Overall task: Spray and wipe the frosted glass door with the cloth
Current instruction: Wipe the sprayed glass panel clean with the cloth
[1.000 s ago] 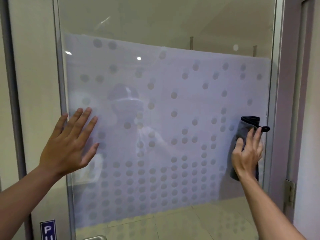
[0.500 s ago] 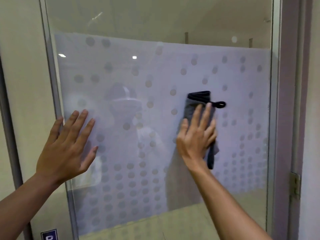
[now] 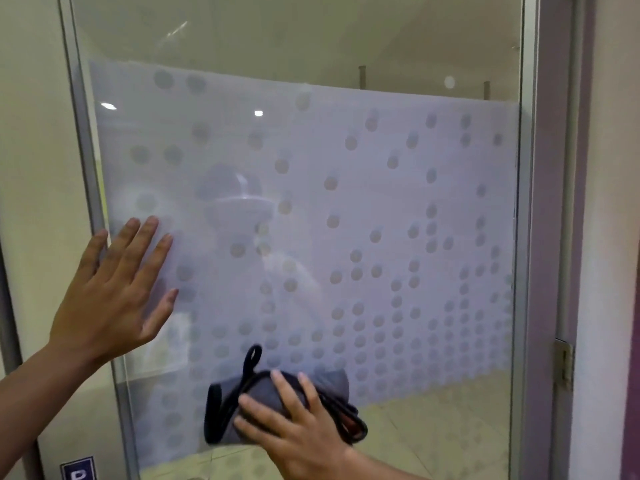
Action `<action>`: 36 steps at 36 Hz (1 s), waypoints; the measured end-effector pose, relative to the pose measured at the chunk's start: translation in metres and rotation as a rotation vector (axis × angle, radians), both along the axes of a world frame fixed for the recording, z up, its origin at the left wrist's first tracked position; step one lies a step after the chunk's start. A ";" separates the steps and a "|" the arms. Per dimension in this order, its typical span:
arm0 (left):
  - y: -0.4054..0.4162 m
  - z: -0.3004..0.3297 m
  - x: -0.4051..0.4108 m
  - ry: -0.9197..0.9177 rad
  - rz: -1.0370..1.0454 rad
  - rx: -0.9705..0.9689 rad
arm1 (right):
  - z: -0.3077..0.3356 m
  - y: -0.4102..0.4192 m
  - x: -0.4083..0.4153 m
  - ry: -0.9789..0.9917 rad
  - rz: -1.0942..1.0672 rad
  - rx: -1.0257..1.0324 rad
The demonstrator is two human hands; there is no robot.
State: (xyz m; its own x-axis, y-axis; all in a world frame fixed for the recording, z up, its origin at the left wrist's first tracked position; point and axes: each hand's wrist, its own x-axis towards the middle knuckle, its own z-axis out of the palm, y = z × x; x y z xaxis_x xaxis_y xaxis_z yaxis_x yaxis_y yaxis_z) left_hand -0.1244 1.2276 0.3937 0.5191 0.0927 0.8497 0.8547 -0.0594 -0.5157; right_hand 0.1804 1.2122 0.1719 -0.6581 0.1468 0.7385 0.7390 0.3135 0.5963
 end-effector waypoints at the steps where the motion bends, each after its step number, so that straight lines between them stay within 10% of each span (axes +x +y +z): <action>1: 0.001 0.000 0.000 0.000 0.001 -0.003 | -0.011 -0.001 0.007 -0.038 -0.022 0.002; 20: 0.043 -0.008 -0.027 -0.019 0.019 -0.013 | 0.044 0.024 0.054 0.026 0.058 0.097; 36: 0.049 -0.010 -0.032 -0.016 0.032 -0.033 | 0.275 0.036 0.187 0.774 -0.246 0.028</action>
